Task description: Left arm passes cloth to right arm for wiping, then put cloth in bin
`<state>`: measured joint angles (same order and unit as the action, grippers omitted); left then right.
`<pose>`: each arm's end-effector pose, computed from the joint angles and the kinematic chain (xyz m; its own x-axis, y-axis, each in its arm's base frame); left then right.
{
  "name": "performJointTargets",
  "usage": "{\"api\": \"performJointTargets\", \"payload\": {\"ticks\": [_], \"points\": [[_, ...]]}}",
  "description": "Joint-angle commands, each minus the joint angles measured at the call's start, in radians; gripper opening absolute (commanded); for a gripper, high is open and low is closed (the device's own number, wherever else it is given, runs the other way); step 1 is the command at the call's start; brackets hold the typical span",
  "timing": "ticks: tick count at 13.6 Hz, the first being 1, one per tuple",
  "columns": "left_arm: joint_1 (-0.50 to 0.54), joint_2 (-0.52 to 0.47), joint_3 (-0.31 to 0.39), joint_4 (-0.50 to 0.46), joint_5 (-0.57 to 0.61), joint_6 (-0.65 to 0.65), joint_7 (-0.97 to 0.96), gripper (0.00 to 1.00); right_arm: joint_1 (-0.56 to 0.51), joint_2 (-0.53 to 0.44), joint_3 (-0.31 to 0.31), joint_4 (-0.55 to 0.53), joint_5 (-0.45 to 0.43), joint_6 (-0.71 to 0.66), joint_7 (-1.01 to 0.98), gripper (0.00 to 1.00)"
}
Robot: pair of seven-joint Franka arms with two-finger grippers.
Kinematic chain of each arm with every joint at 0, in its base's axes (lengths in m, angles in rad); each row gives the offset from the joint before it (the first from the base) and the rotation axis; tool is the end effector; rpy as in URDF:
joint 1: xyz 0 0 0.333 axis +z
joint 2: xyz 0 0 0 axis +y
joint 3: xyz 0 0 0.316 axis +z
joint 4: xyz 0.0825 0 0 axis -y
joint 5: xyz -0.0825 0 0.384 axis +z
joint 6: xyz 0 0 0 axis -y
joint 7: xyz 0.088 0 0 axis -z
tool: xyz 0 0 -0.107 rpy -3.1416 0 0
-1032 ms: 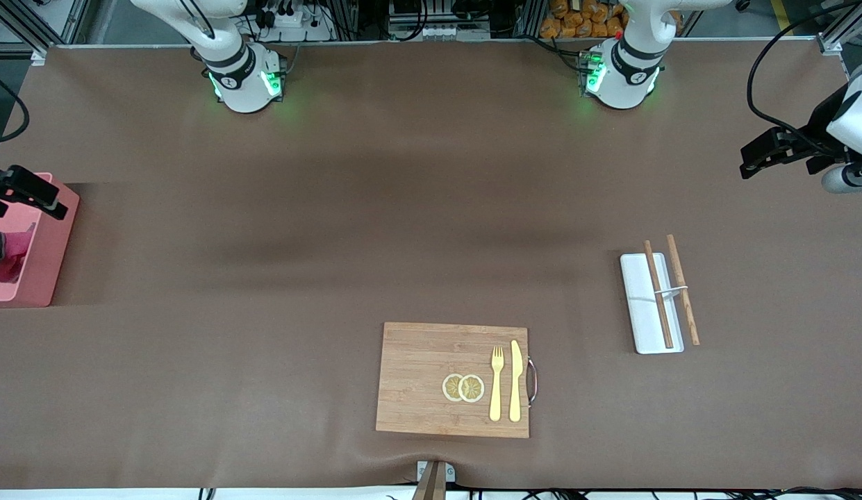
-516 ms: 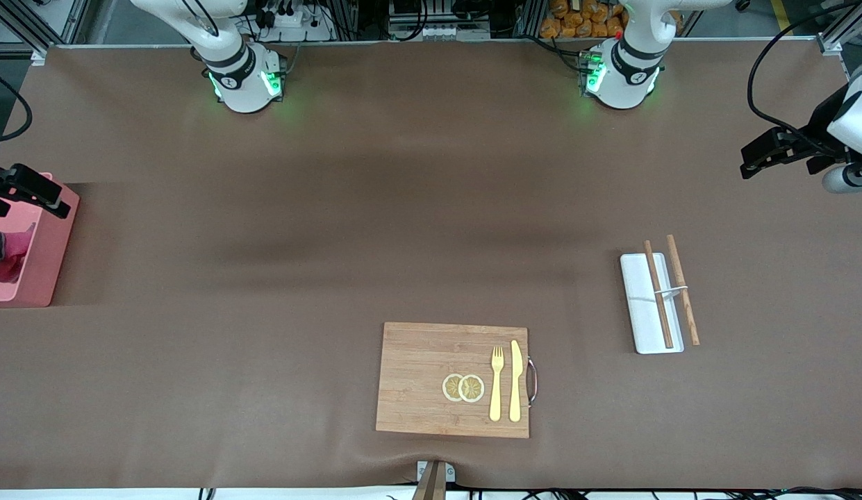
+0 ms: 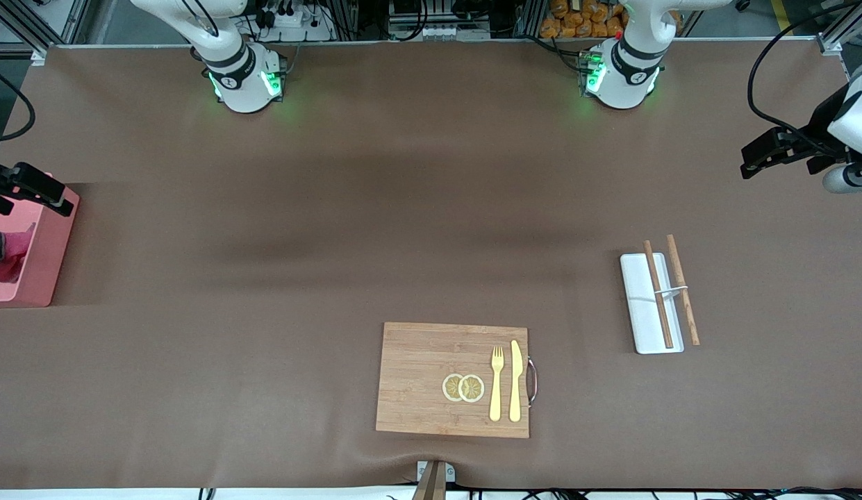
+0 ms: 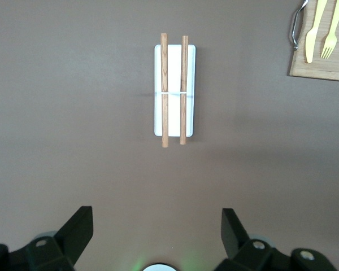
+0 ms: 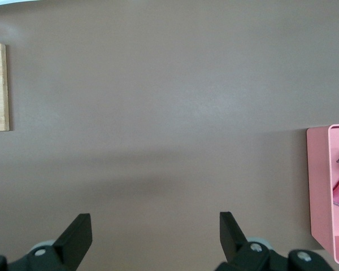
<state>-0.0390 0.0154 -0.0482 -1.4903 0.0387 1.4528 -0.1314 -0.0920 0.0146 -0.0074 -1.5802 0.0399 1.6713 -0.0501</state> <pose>0.5457 -0.0429 0.6436 0.9977 0.0487 -0.0474 0.0466 -0.9979 -0.0444 0.5665 -0.0525 0.6211 0.9955 -0.0530 0.0782 -0.0503 -0.9981 -0.0359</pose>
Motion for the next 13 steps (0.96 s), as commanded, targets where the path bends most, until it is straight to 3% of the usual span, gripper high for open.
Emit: {"api": "performJointTargets", "payload": {"ticks": [1, 13], "points": [[0.005, 0.0, 0.001, 0.028, 0.006, -0.009, 0.023, 1.0, -0.002, -0.001, 0.004, 0.028, 0.008, -0.019, -0.005, 1.0], [0.01, 0.018, 0.01, 0.035, -0.011, -0.008, -0.076, 1.0, -0.002, -0.002, 0.004, 0.029, 0.003, -0.039, -0.007, 1.0]]}}
